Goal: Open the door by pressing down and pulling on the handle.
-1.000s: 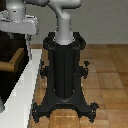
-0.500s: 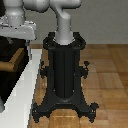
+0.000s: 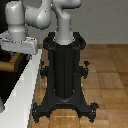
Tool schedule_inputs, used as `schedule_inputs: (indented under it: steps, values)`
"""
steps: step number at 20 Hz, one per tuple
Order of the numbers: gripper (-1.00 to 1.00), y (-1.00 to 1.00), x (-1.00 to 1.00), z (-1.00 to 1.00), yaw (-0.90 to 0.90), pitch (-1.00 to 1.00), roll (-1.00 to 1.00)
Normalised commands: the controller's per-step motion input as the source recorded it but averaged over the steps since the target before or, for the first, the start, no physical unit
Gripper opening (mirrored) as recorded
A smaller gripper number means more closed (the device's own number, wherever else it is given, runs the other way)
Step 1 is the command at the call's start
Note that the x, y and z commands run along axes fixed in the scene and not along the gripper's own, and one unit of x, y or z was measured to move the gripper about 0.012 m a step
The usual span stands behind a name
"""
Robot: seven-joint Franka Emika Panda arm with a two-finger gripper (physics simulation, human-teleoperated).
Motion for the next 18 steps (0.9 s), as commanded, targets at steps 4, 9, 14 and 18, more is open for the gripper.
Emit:
schedule_inputs:
  steps: [4,9,14,18]
  values:
    - [-1.0,-0.25,0.0,0.0,0.0,0.0,0.0]
    - [-1.0,0.0,0.0,0.0,0.0,0.0,0.0]
    - [-1.0,0.0,0.0,0.0,0.0,0.0,0.0]
    - [-1.0,0.0,0.0,0.0,0.0,0.0,0.0]
